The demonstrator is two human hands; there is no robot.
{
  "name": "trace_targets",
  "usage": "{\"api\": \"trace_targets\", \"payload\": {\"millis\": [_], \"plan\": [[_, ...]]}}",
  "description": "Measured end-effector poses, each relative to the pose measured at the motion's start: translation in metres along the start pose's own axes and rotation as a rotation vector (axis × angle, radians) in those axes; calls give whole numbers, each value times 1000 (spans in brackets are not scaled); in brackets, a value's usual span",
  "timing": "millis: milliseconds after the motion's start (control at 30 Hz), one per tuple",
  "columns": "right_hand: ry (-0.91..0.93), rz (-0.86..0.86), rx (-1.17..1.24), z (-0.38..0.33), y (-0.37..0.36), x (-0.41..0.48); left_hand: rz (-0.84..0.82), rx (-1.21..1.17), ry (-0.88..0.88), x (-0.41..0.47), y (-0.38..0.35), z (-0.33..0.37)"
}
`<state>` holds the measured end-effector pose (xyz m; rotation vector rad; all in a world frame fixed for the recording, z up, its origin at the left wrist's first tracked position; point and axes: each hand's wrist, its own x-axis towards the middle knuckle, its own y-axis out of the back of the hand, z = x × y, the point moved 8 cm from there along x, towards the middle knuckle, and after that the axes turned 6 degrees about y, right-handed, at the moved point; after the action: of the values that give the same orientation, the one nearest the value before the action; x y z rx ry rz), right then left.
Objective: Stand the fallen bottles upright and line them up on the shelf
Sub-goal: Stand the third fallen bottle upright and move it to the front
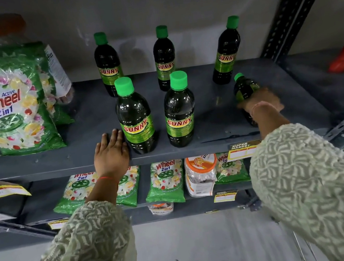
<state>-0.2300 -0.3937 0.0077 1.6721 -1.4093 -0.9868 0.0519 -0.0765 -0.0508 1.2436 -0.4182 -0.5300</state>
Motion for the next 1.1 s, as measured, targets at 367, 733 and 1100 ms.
{"api": "trace_targets", "payload": {"millis": [367,733,1100], "plan": [[223,317,569,-41,-24,-32,25,11,18,-1,-1,-1],[340,277,741,-40,-39,-39,14,6,31,-1,2,0],[334,161,780,-37,-48,-40,10,6,31,-1,1,-1]]}}
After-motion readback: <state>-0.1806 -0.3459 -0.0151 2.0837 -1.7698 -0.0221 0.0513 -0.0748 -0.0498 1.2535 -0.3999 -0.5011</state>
